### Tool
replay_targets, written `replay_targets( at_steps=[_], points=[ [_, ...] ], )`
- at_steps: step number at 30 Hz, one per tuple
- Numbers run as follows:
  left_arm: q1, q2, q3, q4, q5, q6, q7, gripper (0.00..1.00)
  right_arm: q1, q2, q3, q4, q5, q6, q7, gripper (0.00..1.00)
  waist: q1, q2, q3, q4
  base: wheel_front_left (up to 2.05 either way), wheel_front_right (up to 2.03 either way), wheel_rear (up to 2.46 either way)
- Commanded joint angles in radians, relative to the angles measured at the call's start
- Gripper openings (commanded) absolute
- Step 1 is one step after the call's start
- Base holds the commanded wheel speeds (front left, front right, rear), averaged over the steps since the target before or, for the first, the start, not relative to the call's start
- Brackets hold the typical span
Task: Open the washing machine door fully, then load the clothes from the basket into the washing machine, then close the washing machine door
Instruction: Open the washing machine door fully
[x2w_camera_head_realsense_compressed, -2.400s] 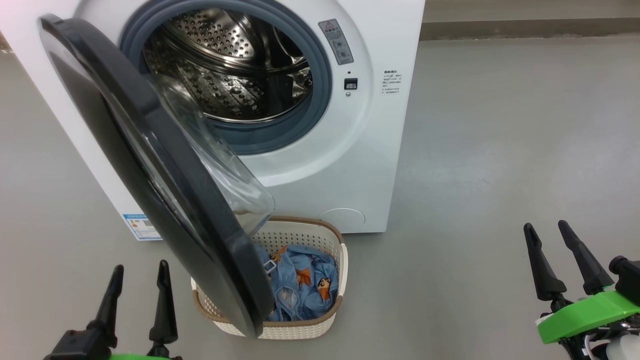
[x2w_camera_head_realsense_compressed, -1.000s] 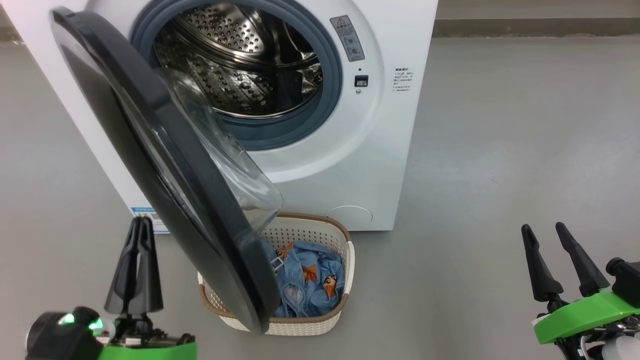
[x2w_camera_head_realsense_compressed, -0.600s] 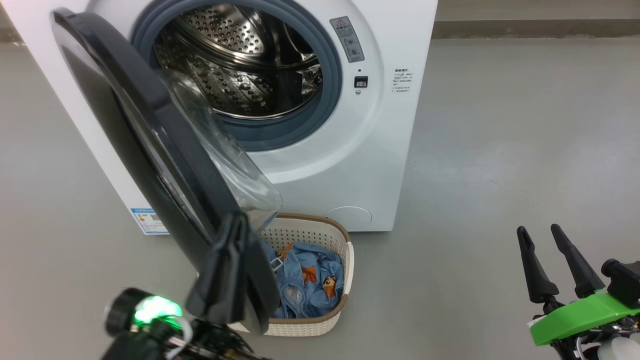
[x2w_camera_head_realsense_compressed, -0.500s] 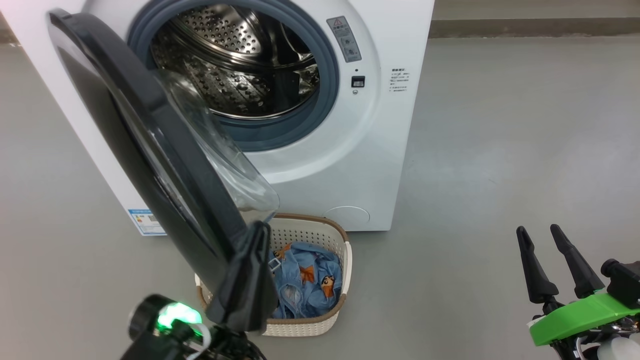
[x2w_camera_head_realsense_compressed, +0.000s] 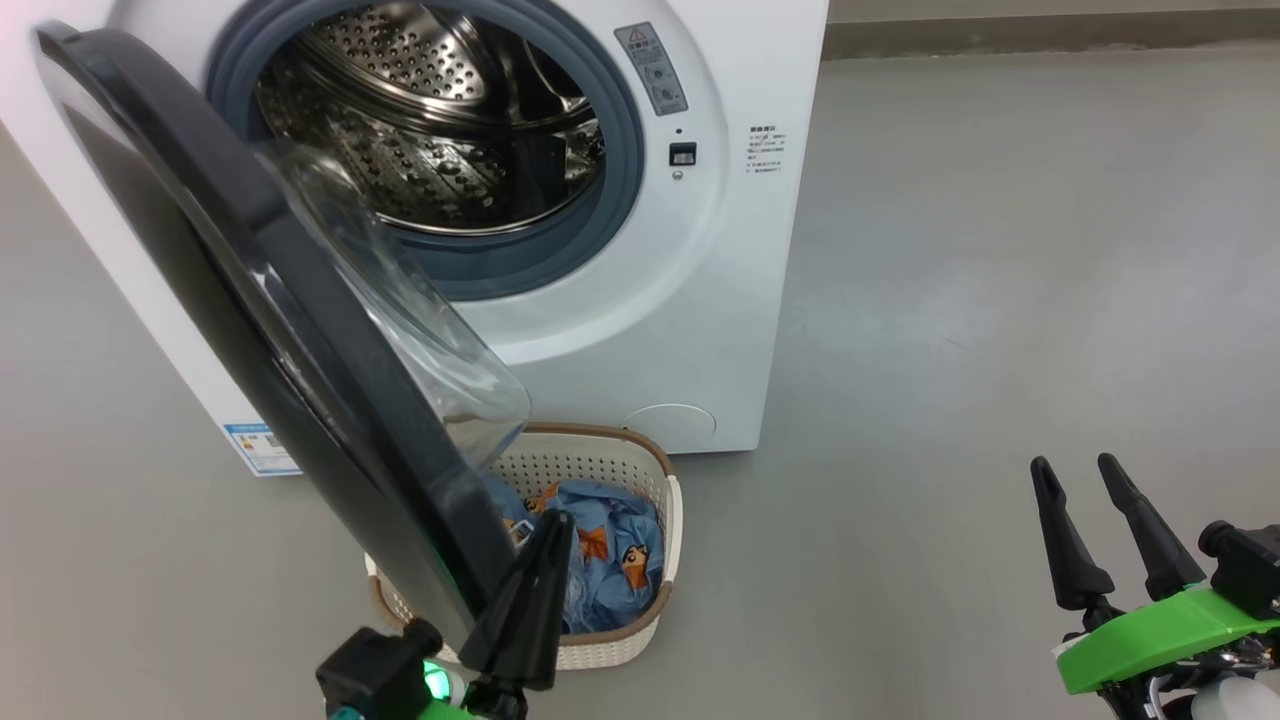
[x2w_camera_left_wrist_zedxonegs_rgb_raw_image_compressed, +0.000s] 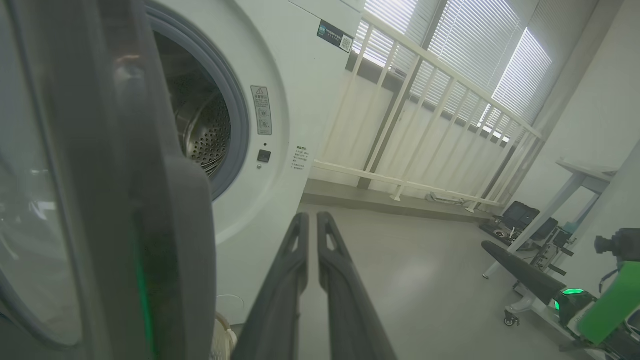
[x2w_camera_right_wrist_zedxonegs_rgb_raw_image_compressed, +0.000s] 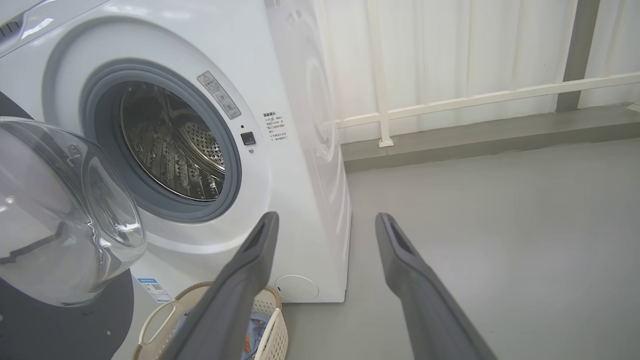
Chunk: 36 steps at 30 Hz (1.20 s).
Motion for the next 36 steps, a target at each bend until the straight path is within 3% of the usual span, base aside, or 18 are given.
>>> replay_targets(
  at_steps=[1,11,22,36],
  points=[
    [-0.049,0.004,0.025,-0.015,-0.011,0.004,-0.01,0.0,-0.02,-0.013,0.021,-0.02,-0.001,0.008,-0.012,1.0,0.0,0.0,0.002,-0.001,0.0,0.0,0.0],
    [-0.1,0.004,0.014,0.086,-0.081,0.045,-0.037,0.0,-0.025,-0.011,0.026,-0.009,0.0,0.008,-0.012,1.0,0.0,0.0,0.004,-0.003,0.0,0.0,0.0],
    [-0.101,0.007,0.069,0.131,-0.141,0.07,-0.058,0.0,-0.02,-0.013,0.036,0.003,0.005,0.008,-0.012,1.0,0.0,0.0,-0.001,0.022,0.0,0.0,0.0],
    [-0.05,0.064,0.117,0.108,-0.14,0.098,-0.062,0.0,-0.017,-0.005,0.041,0.01,0.007,0.008,-0.012,1.0,0.0,0.0,0.009,0.091,0.0,0.0,0.0]
  ],
)
